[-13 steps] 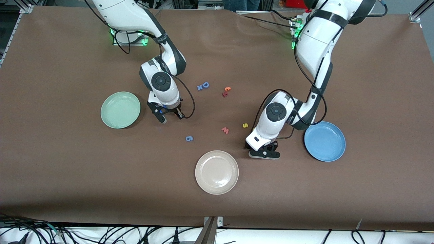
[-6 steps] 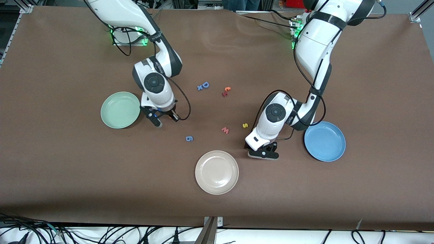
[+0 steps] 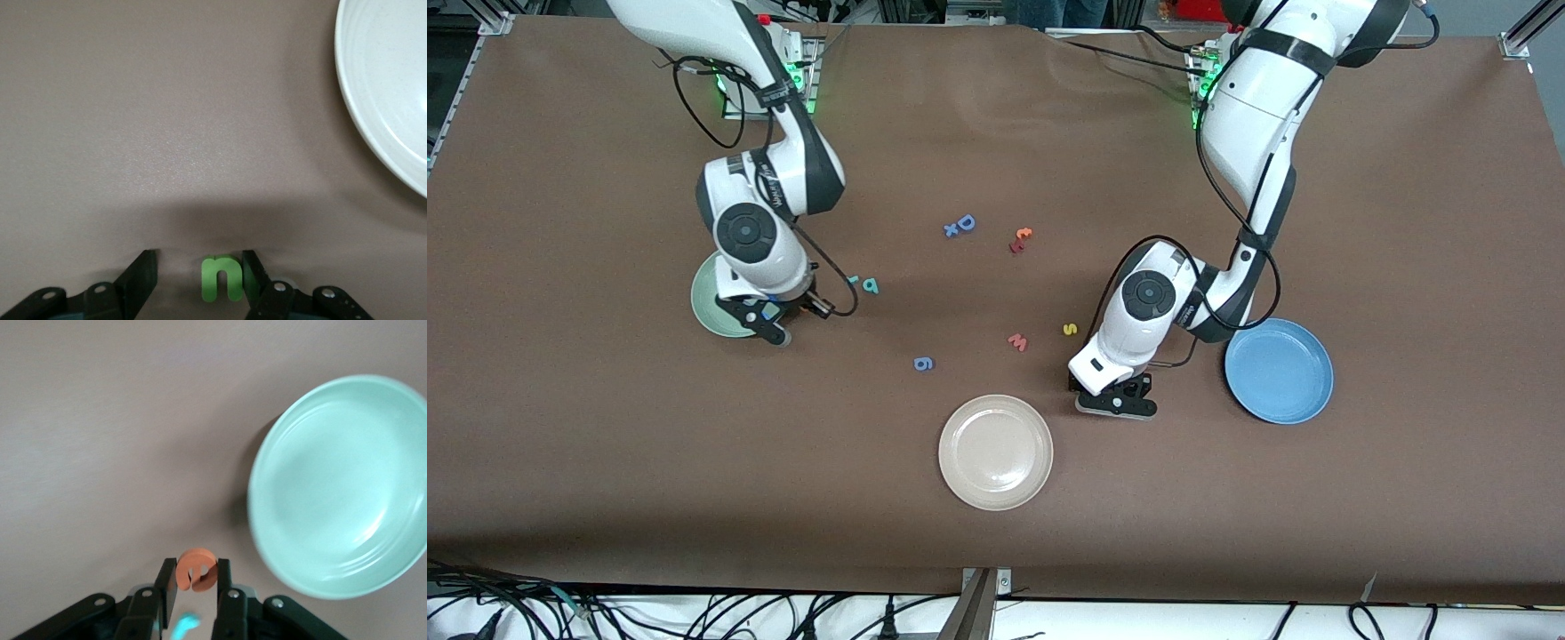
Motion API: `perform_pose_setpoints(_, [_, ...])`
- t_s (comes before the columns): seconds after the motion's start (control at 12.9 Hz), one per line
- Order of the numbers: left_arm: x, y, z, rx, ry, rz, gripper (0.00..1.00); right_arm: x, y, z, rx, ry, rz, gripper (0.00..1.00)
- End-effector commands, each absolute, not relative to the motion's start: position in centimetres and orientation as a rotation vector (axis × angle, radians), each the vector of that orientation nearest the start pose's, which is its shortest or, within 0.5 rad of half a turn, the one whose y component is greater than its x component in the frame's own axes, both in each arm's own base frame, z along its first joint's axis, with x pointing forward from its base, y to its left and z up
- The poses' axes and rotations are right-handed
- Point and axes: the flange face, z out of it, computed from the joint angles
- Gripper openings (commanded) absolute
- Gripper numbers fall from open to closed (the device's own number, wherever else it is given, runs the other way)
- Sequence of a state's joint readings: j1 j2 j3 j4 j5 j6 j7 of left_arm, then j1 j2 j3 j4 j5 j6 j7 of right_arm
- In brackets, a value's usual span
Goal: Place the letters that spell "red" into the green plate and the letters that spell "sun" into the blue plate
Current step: 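Drop the e onto the green plate while the left gripper carries the n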
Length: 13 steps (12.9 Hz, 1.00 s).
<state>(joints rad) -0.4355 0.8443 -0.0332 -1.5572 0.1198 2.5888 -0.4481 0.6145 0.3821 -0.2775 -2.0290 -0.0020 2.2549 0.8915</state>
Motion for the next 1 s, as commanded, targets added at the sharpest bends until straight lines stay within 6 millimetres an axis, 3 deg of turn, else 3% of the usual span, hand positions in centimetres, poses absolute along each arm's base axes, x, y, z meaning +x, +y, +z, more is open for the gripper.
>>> perform_pose_setpoints(0.0, [63.4,-33.7,15.9,-3.178,0.171,-0.273,0.63,54.0,14.0,25.7,-3.229,0.725,0.149,0.13])
perform_pose_setpoints(0.15, [63.3,-33.7,15.5,-3.175,0.182,-0.267,0.58,53.6,12.6,24.9,-3.245,0.681,0.182,0.13])
perform_pose_setpoints(0.54, [63.4,-33.5,15.1,-3.169,0.193,-0.268,0.37,51.6,11.1,20.5,-3.266,0.657,0.175,0.15])
perform_pose_setpoints(0.62, [63.3,-33.5,14.8,-3.167,0.195,-0.264,0.33,51.5,11.1,20.3,-3.267,0.659,0.181,0.21])
perform_pose_setpoints(0.7, [63.3,-33.5,14.7,-3.166,0.197,-0.264,0.26,51.5,11.1,20.3,-3.269,0.658,0.183,0.41])
perform_pose_setpoints(0.77, [63.2,-33.5,14.6,-3.166,0.200,-0.262,0.20,51.5,11.1,20.2,-3.269,0.660,0.188,0.75])
perform_pose_setpoints(0.93, [63.4,-33.2,14.7,-3.164,0.196,-0.265,0.10,51.9,11.2,21.0,-3.258,0.676,0.169,0.93])
